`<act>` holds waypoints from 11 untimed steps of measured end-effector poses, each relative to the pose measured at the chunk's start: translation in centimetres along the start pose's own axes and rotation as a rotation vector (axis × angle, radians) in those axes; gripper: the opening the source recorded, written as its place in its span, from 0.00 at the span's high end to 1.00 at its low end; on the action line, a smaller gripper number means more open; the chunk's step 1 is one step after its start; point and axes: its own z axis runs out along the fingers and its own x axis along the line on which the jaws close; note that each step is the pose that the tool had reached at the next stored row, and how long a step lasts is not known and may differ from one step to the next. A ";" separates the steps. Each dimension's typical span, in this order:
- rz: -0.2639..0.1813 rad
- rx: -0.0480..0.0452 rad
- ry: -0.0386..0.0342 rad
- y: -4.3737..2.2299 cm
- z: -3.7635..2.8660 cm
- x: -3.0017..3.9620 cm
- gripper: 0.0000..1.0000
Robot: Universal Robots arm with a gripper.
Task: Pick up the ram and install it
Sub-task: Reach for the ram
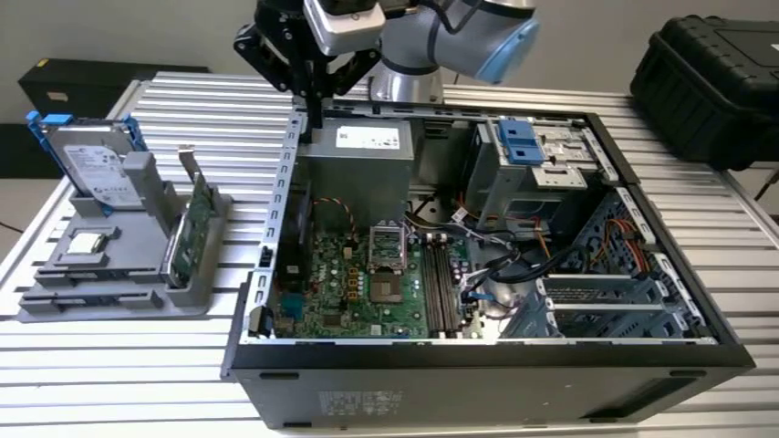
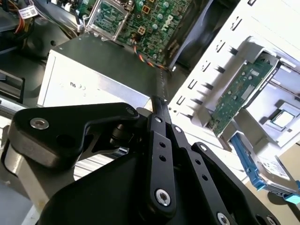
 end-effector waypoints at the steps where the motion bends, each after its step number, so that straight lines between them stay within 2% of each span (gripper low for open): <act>1: 0.000 -0.0001 0.0000 -0.02 0.00 0.19 1.00; 11: 0.000 0.0000 0.0000 -0.29 -0.05 1.84 1.00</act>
